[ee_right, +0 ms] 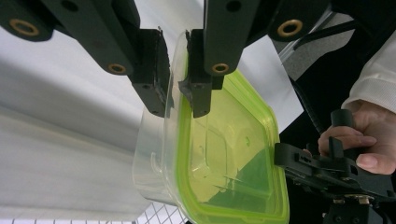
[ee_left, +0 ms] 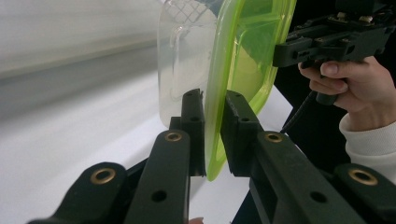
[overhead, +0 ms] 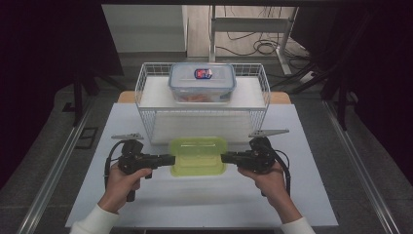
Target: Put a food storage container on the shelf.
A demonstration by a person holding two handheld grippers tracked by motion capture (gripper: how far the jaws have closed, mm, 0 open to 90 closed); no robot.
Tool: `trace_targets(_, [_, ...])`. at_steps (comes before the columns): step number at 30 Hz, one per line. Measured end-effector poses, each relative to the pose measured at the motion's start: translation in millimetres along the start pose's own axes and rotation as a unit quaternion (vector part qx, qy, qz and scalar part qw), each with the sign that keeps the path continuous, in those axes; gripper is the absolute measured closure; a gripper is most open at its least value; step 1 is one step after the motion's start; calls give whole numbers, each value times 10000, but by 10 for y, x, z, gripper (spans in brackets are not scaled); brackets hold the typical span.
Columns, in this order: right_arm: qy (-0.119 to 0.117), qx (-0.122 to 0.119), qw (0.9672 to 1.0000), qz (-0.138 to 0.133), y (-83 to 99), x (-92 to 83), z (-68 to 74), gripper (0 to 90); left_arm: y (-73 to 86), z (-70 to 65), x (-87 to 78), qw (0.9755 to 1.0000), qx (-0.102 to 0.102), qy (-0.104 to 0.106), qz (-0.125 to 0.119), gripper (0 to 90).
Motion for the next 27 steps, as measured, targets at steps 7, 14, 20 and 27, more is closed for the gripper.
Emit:
trace_targets(7, [60,-122,9999,-69,-147,-48,38,786,-194,-85,-52,9999,152,-17,-41,800])
trace_targets(14, [92,-337,9992,-203,-388,-130,124,786,-391,-180,-126,9994,318,-20,-131,800])
trace_targets(20, [95,-407,9988,-263,-498,-152,159,786,-508,-225,-174,9991,383,-40,-195,800])
trace_targets(27, [81,-402,9986,-339,-667,-148,168,786,-691,-223,-208,9988,406,-35,-260,800])
Point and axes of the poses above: each handheld gripper's, and its own axes: x roughly forward along the jaws, y roughly out of its underside, z roughly to its left, the point moved 7 cm from there along x, roughly forward along the jaws, and after that the axes turned 7 degrees about -z, right-handed, at the moved point
